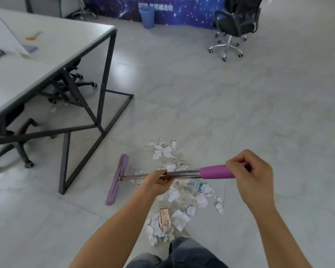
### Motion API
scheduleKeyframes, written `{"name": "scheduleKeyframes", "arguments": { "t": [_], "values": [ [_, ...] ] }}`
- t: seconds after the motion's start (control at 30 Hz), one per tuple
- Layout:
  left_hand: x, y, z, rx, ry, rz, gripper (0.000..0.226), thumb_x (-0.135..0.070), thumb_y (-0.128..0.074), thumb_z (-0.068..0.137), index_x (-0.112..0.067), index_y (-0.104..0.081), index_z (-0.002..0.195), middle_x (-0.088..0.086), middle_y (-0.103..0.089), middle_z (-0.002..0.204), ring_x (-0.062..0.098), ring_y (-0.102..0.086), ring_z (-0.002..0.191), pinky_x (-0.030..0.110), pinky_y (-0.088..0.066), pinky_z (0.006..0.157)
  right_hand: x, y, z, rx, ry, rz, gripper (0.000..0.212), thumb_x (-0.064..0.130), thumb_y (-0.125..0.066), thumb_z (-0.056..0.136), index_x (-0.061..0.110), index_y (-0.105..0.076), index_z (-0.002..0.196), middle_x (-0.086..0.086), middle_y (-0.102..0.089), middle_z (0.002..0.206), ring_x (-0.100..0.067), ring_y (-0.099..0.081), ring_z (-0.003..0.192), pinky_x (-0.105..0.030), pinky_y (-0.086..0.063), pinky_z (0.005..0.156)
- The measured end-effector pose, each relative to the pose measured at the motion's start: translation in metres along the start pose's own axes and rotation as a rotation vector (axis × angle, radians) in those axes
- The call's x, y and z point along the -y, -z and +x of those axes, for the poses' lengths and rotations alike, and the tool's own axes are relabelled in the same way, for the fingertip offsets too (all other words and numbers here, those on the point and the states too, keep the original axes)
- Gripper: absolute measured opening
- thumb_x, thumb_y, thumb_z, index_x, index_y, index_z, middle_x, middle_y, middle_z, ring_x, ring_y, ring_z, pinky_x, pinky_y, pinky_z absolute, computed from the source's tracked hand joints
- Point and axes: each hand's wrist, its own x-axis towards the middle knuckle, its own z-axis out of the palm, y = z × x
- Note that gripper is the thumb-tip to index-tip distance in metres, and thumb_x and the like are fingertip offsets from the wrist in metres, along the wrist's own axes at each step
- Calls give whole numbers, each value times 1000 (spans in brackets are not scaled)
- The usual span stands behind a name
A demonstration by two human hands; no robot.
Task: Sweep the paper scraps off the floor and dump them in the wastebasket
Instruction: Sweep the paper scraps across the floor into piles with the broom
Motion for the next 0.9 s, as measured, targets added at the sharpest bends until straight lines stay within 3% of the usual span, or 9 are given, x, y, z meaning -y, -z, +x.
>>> {"name": "scheduleKeyframes", "arguments": {
  "t": [0.13, 0.23, 0.3, 0.4, 0.53, 0.67, 0.77, 0.83, 0.9],
  "values": [
    [-24, -16, 20, -26, 35, 51, 15, -3, -44, 98, 5, -46, 85, 20, -50, 85, 27, -53, 74, 34, -50, 83, -5, -10, 27, 3, -39, -42, 11, 26, -51, 63, 21, -48, 53, 21, -53, 48, 0, -45, 47, -10, -33, 46],
    [-36, -25, 38, -27, 56, 130, 16, -3, -44, 98, 3, -47, 83, 19, -51, 82, 26, -54, 73, 35, -55, 45, -12, -15, 36, 33, -77, -97, 11, 28, -53, 66, 21, -50, 57, 18, -56, 52, 2, -49, 51, -13, -35, 48],
    [-48, -33, 53, -55, 74, 220, 18, -4, -44, 98, 1, -47, 81, 17, -52, 79, 23, -54, 70, 33, -51, 36, -18, -21, 41, 29, -104, -140, 19, 19, -61, 76, 20, -51, 60, 8, -55, 51, -1, -49, 56, -19, -35, 51],
    [-70, -45, 75, -59, 95, 305, 22, -4, -43, 98, -1, -45, 77, 13, -49, 75, 20, -51, 67, 29, -51, 33, -24, -36, 49, -7, -162, -180, 26, 9, -59, 80, 23, -50, 61, 4, -54, 54, -5, -49, 61, -24, -36, 53],
    [-107, -57, 115, -78, 151, 402, 19, 0, -45, 96, -2, -46, 77, 13, -51, 77, 20, -53, 67, 32, -51, 33, -27, -73, 50, -108, -317, -174, 26, 10, -58, 82, 25, -49, 63, 7, -56, 58, -13, -45, 50, -21, -35, 53],
    [-153, -54, 156, -68, 206, 619, 17, 0, -45, 95, -1, -46, 78, 14, -54, 78, 23, -57, 67, 33, -52, 34, -23, -142, 40, -223, -540, -121, 22, 14, -56, 86, 26, -51, 69, 7, -56, 61, -10, -44, 52, -25, -37, 53],
    [-186, -45, 173, -35, 263, 784, 13, 1, -46, 95, 0, -49, 83, 16, -54, 78, 27, -64, 54, 27, -50, 34, -9, -204, 28, -277, -648, -137, 12, 19, -56, 88, 25, -52, 78, 7, -59, 64, -9, -45, 49, -19, -37, 49],
    [-197, -40, 173, 4, 306, 856, 9, 1, -45, 96, 1, -50, 88, 17, -54, 80, 26, -63, 57, 25, -51, 34, 4, -235, 20, -349, -699, -130, 14, 19, -57, 87, 25, -51, 76, -1, -63, 66, -9, -42, 47, -21, -36, 48],
    [-196, -36, 165, 47, 361, 920, 11, 2, -45, 96, 1, -49, 86, 17, -52, 78, 25, -62, 54, 26, -51, 35, 18, -252, 11, -464, -748, -121, 19, 18, -58, 85, 27, -51, 70, 2, -62, 62, -9, -42, 45, -19, -34, 46]
  ]
}}
